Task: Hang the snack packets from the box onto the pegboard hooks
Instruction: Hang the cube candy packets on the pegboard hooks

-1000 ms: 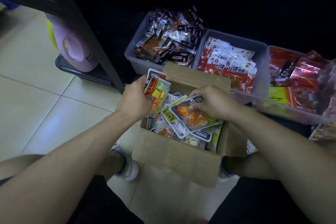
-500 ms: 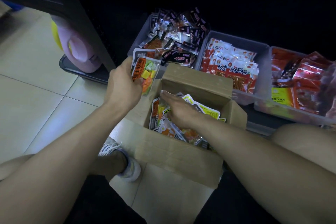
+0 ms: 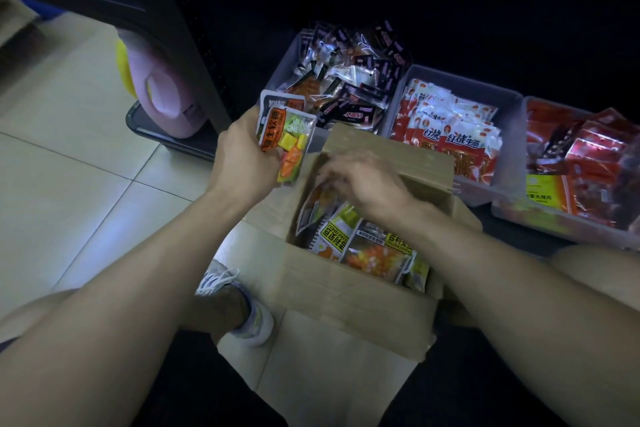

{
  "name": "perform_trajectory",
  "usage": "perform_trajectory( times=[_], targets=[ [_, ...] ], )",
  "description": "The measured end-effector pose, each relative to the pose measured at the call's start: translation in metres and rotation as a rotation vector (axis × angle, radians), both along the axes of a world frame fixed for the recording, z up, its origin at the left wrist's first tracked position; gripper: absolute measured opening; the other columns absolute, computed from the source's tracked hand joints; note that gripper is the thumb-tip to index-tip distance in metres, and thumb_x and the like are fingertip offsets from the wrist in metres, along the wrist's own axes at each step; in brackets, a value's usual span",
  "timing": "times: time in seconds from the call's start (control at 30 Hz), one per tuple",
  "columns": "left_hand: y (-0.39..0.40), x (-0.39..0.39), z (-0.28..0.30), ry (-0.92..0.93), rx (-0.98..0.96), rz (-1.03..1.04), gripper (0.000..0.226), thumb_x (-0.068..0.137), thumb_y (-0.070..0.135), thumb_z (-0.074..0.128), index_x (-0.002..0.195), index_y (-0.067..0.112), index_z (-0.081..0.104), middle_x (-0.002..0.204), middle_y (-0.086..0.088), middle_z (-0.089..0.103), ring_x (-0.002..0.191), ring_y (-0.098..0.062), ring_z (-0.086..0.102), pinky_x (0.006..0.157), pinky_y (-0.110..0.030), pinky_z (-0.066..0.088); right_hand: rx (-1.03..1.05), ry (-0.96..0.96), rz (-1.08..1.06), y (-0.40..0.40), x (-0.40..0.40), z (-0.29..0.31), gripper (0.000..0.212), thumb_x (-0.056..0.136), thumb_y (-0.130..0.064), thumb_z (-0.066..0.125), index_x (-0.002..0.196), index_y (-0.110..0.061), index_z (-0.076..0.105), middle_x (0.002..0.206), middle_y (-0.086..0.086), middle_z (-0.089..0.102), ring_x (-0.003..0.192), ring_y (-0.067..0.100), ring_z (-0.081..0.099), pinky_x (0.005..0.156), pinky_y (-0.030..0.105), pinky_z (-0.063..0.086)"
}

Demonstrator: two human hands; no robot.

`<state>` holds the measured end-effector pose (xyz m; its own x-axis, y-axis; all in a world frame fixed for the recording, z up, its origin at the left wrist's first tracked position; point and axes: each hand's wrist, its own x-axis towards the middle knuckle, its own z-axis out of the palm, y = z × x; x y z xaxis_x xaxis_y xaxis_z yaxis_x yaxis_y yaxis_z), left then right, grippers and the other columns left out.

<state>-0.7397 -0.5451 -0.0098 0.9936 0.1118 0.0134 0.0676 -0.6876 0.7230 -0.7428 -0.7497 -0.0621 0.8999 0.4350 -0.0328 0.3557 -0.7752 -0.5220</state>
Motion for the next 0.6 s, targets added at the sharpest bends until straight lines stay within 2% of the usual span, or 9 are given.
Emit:
perform_trajectory(
  times=[0.07, 0.17, 0.27, 0.33, 0.4, 0.43, 0.5, 0.57, 0.6],
  targets=[
    [0.002, 0.002, 0.002, -0.016, -0.02, 0.015, 0.045, 0.091, -0.005, 0.069, 0.131, 0.016, 0.067, 0.107, 0.012, 0.067, 0.101, -0.01, 0.063, 0.082, -0.025, 0.045, 0.137, 0.136, -0.087, -0.018, 0.001, 0.031, 0.008, 0.101, -0.017, 0.065, 0.103, -0.02, 0.072, 0.104, -0.009, 0.073, 0.102, 0.012, 0.068, 0.091, 0.022, 0.052],
    [0.002, 0.001, 0.001, -0.011, -0.038, 0.023, 0.047, 0.093, -0.003, 0.07, 0.135, 0.017, 0.065, 0.11, 0.014, 0.064, 0.103, -0.007, 0.059, 0.085, -0.024, 0.044, 0.165, 0.186, -0.157, -0.052, 0.001, 0.062, 0.006, 0.102, -0.025, 0.063, 0.097, -0.025, 0.065, 0.096, -0.01, 0.072, 0.09, 0.004, 0.067, 0.074, 0.026, 0.052],
    [-0.002, -0.001, -0.004, 0.004, -0.037, 0.0, 0.048, 0.092, -0.003, 0.071, 0.136, 0.016, 0.065, 0.111, 0.011, 0.068, 0.104, -0.011, 0.064, 0.085, -0.026, 0.045, 0.113, 0.301, -0.156, -0.078, -0.001, 0.066, 0.002, 0.101, -0.026, 0.066, 0.103, -0.025, 0.067, 0.099, -0.007, 0.073, 0.091, 0.011, 0.071, 0.075, 0.033, 0.055],
    [-0.005, -0.002, -0.008, 0.026, -0.033, -0.02, 0.048, 0.092, -0.002, 0.073, 0.135, 0.016, 0.065, 0.118, 0.005, 0.074, 0.111, -0.017, 0.068, 0.087, -0.027, 0.046, -0.074, 0.403, -0.101, -0.079, -0.003, 0.05, 0.007, 0.1, -0.029, 0.067, 0.107, -0.031, 0.067, 0.102, -0.011, 0.071, 0.094, 0.013, 0.068, 0.081, 0.035, 0.052],
    [-0.011, -0.004, -0.011, 0.048, -0.026, -0.047, 0.046, 0.092, -0.002, 0.073, 0.134, 0.016, 0.066, 0.123, 0.0, 0.076, 0.114, -0.018, 0.069, 0.088, -0.027, 0.046, -0.259, 0.441, -0.035, -0.069, -0.009, 0.023, 0.008, 0.098, -0.03, 0.07, 0.105, -0.031, 0.068, 0.105, -0.006, 0.071, 0.1, 0.018, 0.067, 0.087, 0.039, 0.053],
    [-0.013, -0.005, -0.012, 0.056, -0.023, -0.063, 0.046, 0.092, -0.002, 0.073, 0.133, 0.016, 0.066, 0.123, 0.0, 0.076, 0.112, -0.017, 0.069, 0.088, -0.026, 0.046, -0.329, 0.43, -0.018, -0.063, -0.013, 0.007, 0.014, 0.095, -0.031, 0.072, 0.109, -0.029, 0.069, 0.111, -0.002, 0.071, 0.106, 0.022, 0.066, 0.09, 0.04, 0.053],
    [-0.018, -0.008, -0.015, 0.066, -0.013, -0.095, 0.044, 0.092, -0.001, 0.074, 0.131, 0.018, 0.068, 0.119, 0.002, 0.077, 0.105, -0.011, 0.067, 0.086, -0.023, 0.045, -0.383, 0.422, -0.044, -0.053, -0.021, -0.02, 0.044, 0.089, -0.032, 0.079, 0.13, -0.027, 0.063, 0.129, 0.004, 0.063, 0.123, 0.028, 0.058, 0.097, 0.04, 0.05],
    [-0.021, -0.011, -0.017, 0.071, 0.01, -0.122, 0.042, 0.092, 0.0, 0.075, 0.128, 0.019, 0.069, 0.115, 0.003, 0.078, 0.1, -0.009, 0.065, 0.082, -0.02, 0.043, -0.401, 0.427, -0.086, -0.049, -0.026, -0.035, 0.083, 0.083, -0.034, 0.086, 0.154, -0.023, 0.043, 0.142, 0.009, 0.049, 0.134, 0.032, 0.048, 0.106, 0.043, 0.046],
    [-0.021, -0.012, -0.018, 0.075, 0.014, -0.137, 0.042, 0.092, 0.001, 0.075, 0.128, 0.019, 0.069, 0.115, 0.002, 0.078, 0.101, -0.011, 0.066, 0.082, -0.02, 0.043, -0.427, 0.433, -0.095, -0.049, -0.027, -0.039, 0.097, 0.079, -0.036, 0.088, 0.159, -0.021, 0.035, 0.145, 0.011, 0.045, 0.136, 0.034, 0.045, 0.108, 0.044, 0.045]
  ],
)
